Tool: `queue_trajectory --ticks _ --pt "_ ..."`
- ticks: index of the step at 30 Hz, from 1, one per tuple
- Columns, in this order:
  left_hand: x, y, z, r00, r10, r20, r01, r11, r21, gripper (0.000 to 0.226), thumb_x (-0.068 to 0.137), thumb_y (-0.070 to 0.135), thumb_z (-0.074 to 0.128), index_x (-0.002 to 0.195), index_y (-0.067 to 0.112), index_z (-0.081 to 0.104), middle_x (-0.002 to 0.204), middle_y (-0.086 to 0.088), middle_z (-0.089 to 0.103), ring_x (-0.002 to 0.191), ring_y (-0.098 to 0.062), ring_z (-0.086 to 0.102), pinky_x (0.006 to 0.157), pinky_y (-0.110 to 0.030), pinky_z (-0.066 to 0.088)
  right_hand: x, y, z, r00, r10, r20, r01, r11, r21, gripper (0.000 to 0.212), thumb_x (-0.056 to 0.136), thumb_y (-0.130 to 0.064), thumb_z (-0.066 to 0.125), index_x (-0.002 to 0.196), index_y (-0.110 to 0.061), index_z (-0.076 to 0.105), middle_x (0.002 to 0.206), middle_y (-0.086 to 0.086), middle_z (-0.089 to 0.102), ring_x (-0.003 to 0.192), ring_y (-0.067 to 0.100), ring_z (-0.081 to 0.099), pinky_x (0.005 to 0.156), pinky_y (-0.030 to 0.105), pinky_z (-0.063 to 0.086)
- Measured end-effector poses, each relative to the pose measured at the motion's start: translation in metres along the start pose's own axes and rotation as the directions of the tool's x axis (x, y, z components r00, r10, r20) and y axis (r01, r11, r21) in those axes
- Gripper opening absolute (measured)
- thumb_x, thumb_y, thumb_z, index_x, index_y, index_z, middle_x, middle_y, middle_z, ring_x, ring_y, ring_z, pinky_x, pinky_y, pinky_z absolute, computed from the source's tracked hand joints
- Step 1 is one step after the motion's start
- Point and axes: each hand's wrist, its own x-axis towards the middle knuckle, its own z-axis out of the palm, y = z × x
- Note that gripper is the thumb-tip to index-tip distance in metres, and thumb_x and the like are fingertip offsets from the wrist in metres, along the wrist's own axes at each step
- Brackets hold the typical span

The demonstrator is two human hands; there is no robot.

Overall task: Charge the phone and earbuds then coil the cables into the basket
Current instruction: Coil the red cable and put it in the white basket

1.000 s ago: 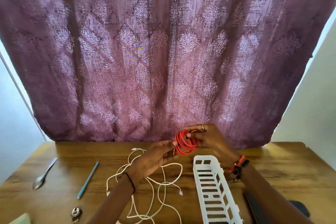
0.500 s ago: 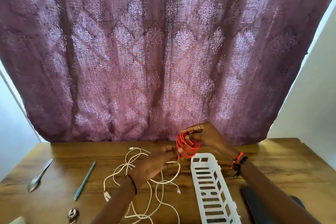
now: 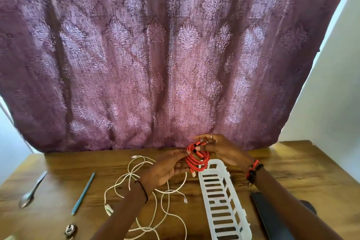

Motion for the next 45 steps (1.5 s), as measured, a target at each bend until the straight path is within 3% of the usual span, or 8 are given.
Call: queue_trajectory --ticks 5,9,18,28,32,36,39,45 --pt "0.009 -0.014 -0.001 1.0 -0.009 -0.027 0.005 0.993 -0.121 0.028 0.089 0.013 0.057 0.113 -0.001 0.059 0.098 -0.014 0.071 0.083 -0.02 0.07 0.07 -0.03 0.058 -0.013 0.006 -0.007 0.947 0.296 0.124 -0.312 0.94 0.138 0.034 0.079 -0.021 0.071 0.109 -0.007 0.063 0.105 0.013 0.07 0.097 0.026 0.068 0.082 0.037 0.057" --pt "0.018 -0.025 0.004 0.999 -0.043 -0.002 0.042 0.985 -0.167 0.019 0.091 0.01 0.053 0.106 0.001 0.06 0.093 -0.014 0.072 0.083 -0.02 0.071 0.075 -0.031 0.058 -0.017 0.015 -0.017 0.943 0.31 0.123 -0.331 0.912 0.242 0.029 0.079 -0.006 0.069 0.106 0.001 0.064 0.101 0.015 0.071 0.094 0.024 0.069 0.074 0.031 0.059" --pt "0.05 -0.06 0.031 0.984 -0.134 -0.114 0.138 0.99 0.027 0.017 0.09 0.005 0.056 0.106 0.006 0.049 0.118 -0.023 0.06 0.09 -0.027 0.065 0.083 -0.037 0.055 -0.018 0.048 -0.045 0.933 0.359 -0.03 -0.359 0.933 -0.001 0.026 0.076 -0.01 0.075 0.1 -0.005 0.066 0.097 0.012 0.073 0.09 0.027 0.07 0.076 0.034 0.059" --pt "0.094 -0.079 0.038 0.968 -0.108 -0.224 0.194 0.892 0.409 0.009 0.089 0.004 0.058 0.08 0.004 0.057 0.097 -0.019 0.06 0.094 -0.032 0.062 0.089 -0.041 0.052 -0.014 0.064 -0.049 0.91 0.369 -0.187 -0.392 0.914 -0.103 0.035 0.076 0.004 0.069 0.107 0.014 0.059 0.106 0.027 0.066 0.095 0.04 0.066 0.084 0.048 0.055" --pt "0.105 -0.079 0.038 0.98 0.055 -0.192 0.131 0.551 0.824 0.016 0.087 0.022 0.057 0.075 0.014 0.063 0.082 -0.009 0.064 0.08 -0.02 0.06 0.07 -0.024 0.043 -0.005 0.074 -0.045 0.906 0.332 -0.264 -0.384 0.905 -0.182 0.018 0.078 0.005 0.065 0.094 0.012 0.062 0.086 0.019 0.068 0.079 0.033 0.07 0.07 0.04 0.06" --pt "0.115 -0.082 0.036 0.961 0.141 -0.236 0.177 0.34 0.924 0.025 0.083 0.03 0.051 0.08 0.011 0.066 0.095 -0.009 0.066 0.084 -0.022 0.059 0.069 -0.029 0.041 0.005 0.083 -0.046 0.894 0.305 -0.328 -0.391 0.889 -0.239 0.006 0.075 0.008 0.064 0.08 0.005 0.06 0.071 0.014 0.065 0.06 0.022 0.067 0.058 0.036 0.06" --pt "0.122 -0.093 0.029 0.939 0.175 -0.295 0.238 0.285 0.928 0.033 0.085 0.036 0.05 0.106 0.014 0.063 0.121 -0.007 0.051 0.11 -0.025 0.047 0.092 -0.036 0.038 0.015 0.088 -0.046 0.883 0.314 -0.348 -0.42 0.859 -0.292 0.02 0.071 0.006 0.066 0.09 0.01 0.06 0.087 0.025 0.068 0.073 0.034 0.07 0.069 0.047 0.059" --pt "0.115 -0.103 0.026 0.953 0.27 -0.142 0.172 -0.092 0.981 0.036 0.097 0.038 0.034 0.118 0.027 0.062 0.152 -0.006 0.018 0.143 -0.028 0.005 0.11 -0.061 0.003 0.032 0.093 -0.035 0.896 0.193 -0.399 -0.423 0.642 -0.639 0.031 0.084 -0.007 0.056 0.11 0.009 0.052 0.109 0.021 0.059 0.11 0.036 0.056 0.082 0.036 0.045"
